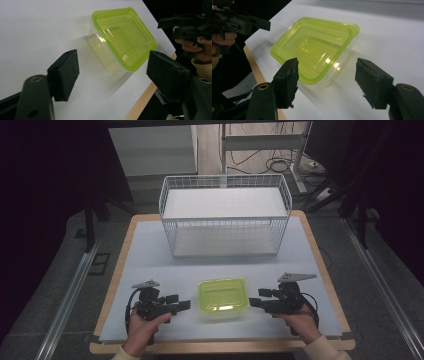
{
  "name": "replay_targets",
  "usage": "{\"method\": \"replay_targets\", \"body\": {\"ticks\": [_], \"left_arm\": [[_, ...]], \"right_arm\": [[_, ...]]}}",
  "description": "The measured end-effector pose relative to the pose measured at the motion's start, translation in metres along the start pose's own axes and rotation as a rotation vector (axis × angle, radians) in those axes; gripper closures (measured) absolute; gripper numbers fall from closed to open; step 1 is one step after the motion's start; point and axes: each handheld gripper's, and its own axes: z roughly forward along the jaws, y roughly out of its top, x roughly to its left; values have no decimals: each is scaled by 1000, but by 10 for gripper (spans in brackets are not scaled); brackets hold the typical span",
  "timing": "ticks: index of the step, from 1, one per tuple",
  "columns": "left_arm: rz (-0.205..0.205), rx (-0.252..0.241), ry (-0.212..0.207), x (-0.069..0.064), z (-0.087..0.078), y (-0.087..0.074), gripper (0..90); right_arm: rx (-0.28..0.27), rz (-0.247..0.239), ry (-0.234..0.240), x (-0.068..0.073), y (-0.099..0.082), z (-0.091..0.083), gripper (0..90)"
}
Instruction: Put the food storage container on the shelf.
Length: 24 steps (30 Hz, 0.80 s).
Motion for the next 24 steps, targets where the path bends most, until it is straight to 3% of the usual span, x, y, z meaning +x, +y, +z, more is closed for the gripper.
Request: {"method": "replay_targets", "body": {"ticks": [11, 18, 24], "left_arm": [[-41, 33, -37, 2, 26, 13, 336], [-91, 45, -100, 8, 34, 17, 408], [-97, 71, -94, 10, 42, 17, 465]], "right_arm": [[59, 116, 12, -15, 10, 26, 414], [75, 181, 49, -24, 14, 36, 480], [85, 203, 59, -25, 14, 37, 570]]}}
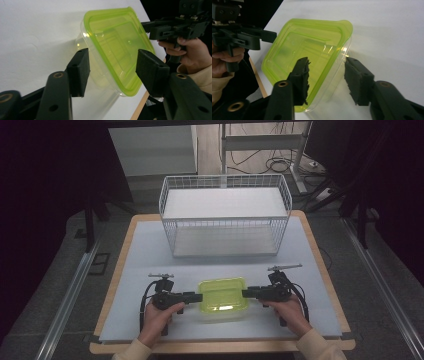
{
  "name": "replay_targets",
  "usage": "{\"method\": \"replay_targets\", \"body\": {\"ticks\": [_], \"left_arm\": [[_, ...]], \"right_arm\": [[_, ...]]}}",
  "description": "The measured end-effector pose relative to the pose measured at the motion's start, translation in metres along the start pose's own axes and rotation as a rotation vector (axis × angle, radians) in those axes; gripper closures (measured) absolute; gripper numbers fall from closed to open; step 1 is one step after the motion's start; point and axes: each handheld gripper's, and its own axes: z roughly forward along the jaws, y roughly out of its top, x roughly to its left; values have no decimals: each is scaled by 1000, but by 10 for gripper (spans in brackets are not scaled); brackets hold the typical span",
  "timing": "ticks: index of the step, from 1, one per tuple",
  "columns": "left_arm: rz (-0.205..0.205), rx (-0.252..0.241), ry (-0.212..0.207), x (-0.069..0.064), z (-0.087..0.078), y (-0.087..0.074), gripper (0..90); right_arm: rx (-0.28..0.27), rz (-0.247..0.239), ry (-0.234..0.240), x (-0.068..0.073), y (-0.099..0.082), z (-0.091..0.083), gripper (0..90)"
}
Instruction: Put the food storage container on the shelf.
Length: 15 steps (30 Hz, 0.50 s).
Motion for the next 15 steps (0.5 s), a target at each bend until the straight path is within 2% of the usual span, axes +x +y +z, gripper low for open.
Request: {"method": "replay_targets", "body": {"ticks": [9, 13, 15], "left_arm": [[-28, 27, -15, 4, 8, -2, 567], [-29, 22, 3, 4, 10, -2, 666], [-34, 16, -12, 4, 10, -3, 719]], "right_arm": [[10, 31, 20, -5, -1, 2, 641], [27, 28, 23, -4, -3, 7, 691], [30, 44, 38, -4, -3, 7, 716]]}}
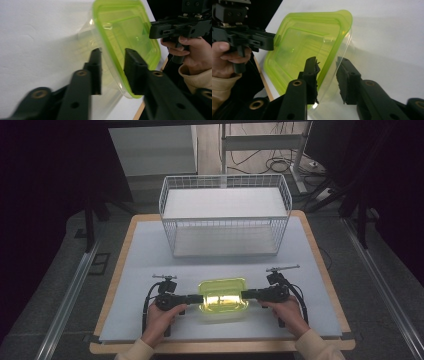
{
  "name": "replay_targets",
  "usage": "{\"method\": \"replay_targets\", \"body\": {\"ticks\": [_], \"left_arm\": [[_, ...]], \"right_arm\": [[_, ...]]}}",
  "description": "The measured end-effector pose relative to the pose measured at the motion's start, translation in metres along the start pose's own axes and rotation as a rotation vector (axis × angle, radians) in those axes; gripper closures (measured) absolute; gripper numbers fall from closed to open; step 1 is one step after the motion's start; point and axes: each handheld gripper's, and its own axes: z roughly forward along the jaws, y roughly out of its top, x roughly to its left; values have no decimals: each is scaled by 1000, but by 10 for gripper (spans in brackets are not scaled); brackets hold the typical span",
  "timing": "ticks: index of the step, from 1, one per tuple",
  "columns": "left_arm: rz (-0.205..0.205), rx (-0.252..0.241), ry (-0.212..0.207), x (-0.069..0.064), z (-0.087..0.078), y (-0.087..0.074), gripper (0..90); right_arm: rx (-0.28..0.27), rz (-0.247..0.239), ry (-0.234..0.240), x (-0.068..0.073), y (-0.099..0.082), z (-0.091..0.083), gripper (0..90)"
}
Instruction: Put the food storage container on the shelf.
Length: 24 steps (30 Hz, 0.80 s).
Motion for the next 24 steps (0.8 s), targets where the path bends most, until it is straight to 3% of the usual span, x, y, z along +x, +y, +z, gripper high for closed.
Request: {"method": "replay_targets", "body": {"ticks": [5, 9, 24], "left_arm": [[-11, -10, -41, -1, -2, -2, 768], [7, -36, -31, -5, -7, -2, 816], [53, -61, -30, -17, -16, -1, 825]], "right_arm": [[-23, 28, 9, 1, 0, -4, 764], [-38, 50, 30, 3, 0, -8, 804], [-74, 10, 37, 12, 2, -14, 808]]}}
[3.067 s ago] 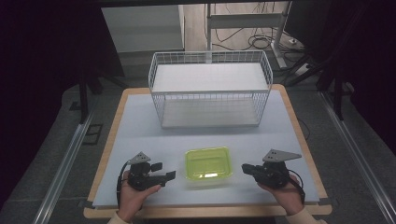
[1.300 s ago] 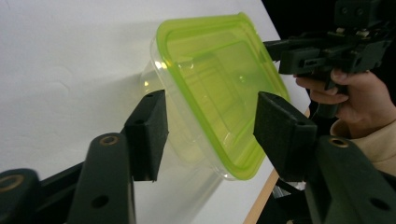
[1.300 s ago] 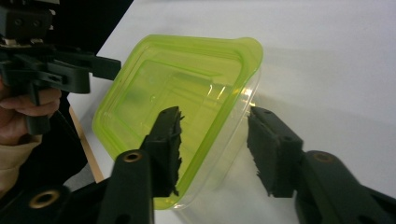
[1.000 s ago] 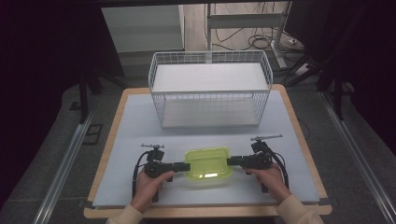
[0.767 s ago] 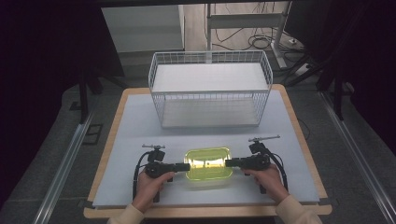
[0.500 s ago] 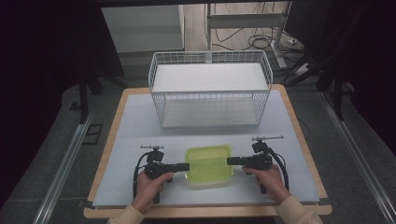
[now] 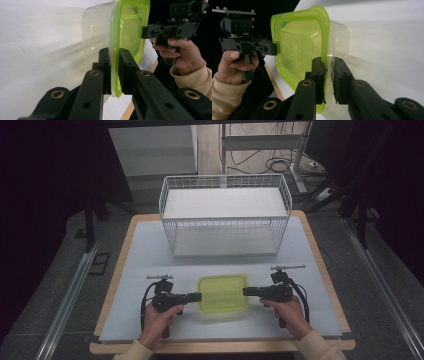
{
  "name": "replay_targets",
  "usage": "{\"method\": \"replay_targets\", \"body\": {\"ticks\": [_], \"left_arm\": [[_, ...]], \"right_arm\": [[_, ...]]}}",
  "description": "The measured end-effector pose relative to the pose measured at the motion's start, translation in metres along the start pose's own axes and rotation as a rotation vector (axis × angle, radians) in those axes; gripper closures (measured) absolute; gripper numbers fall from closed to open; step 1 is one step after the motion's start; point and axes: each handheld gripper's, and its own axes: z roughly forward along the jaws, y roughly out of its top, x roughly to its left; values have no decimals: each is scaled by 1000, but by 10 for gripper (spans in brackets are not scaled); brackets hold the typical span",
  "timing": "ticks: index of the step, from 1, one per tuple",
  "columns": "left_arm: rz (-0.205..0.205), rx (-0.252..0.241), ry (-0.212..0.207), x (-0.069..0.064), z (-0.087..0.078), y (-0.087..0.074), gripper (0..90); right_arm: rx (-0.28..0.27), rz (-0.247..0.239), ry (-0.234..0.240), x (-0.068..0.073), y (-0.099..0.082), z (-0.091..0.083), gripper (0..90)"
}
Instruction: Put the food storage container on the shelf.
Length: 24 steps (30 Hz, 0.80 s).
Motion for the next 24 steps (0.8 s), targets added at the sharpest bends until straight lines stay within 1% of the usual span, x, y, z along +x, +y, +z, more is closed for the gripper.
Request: {"method": "replay_targets", "body": {"ticks": [4, 11, 24], "left_arm": [[5, -2, -1, -1, -1, 1, 825], [10, -5, -10, -3, -3, 4, 825], [43, -25, -16, -12, -11, 22, 826]], "right_arm": [[-5, -7, -1, 3, 1, -1, 808], [-19, -33, -8, 8, 3, -5, 808], [-63, -60, -14, 20, 16, -14, 808]]}}
